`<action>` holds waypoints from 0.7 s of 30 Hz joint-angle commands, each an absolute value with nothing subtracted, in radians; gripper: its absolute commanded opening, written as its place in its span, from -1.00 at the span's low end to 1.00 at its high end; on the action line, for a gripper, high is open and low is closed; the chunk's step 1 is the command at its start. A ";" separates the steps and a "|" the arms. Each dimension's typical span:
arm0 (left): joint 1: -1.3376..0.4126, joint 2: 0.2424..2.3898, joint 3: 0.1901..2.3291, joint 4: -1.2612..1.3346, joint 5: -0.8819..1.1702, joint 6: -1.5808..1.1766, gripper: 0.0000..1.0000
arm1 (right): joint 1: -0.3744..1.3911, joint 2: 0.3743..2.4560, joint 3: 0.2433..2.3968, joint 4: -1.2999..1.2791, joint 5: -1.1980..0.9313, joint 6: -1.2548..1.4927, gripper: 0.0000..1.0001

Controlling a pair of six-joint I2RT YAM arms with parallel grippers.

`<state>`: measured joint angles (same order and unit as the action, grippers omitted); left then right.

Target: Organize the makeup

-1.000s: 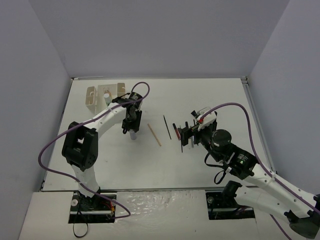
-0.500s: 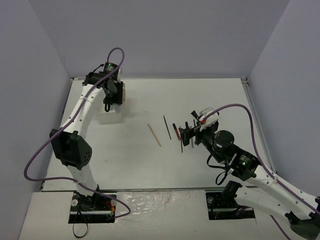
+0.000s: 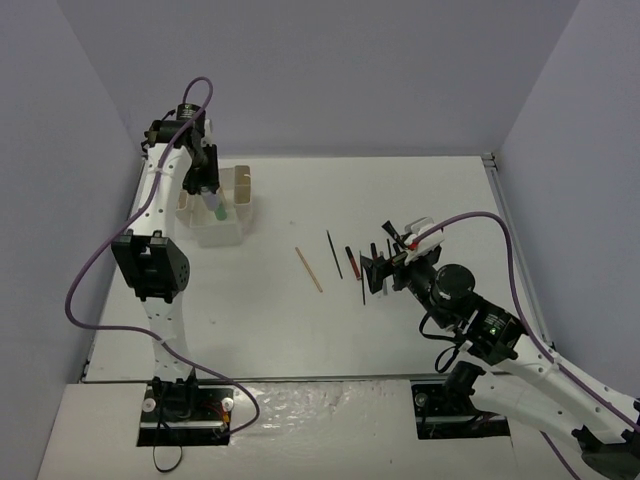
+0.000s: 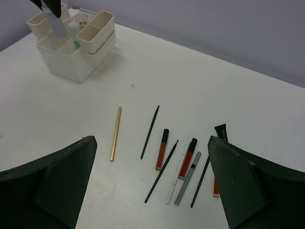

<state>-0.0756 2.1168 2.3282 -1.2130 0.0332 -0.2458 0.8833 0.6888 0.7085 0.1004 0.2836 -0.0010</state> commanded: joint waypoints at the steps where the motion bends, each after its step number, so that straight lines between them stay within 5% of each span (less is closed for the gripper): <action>1: -0.066 2.124 2.398 -1.237 0.066 -0.239 -1.00 | 0.881 0.687 0.713 0.172 0.291 0.000 1.00; 21: -0.064 2.143 2.169 -1.072 0.034 -0.237 -0.99 | 0.881 0.714 0.702 0.178 0.287 -0.002 1.00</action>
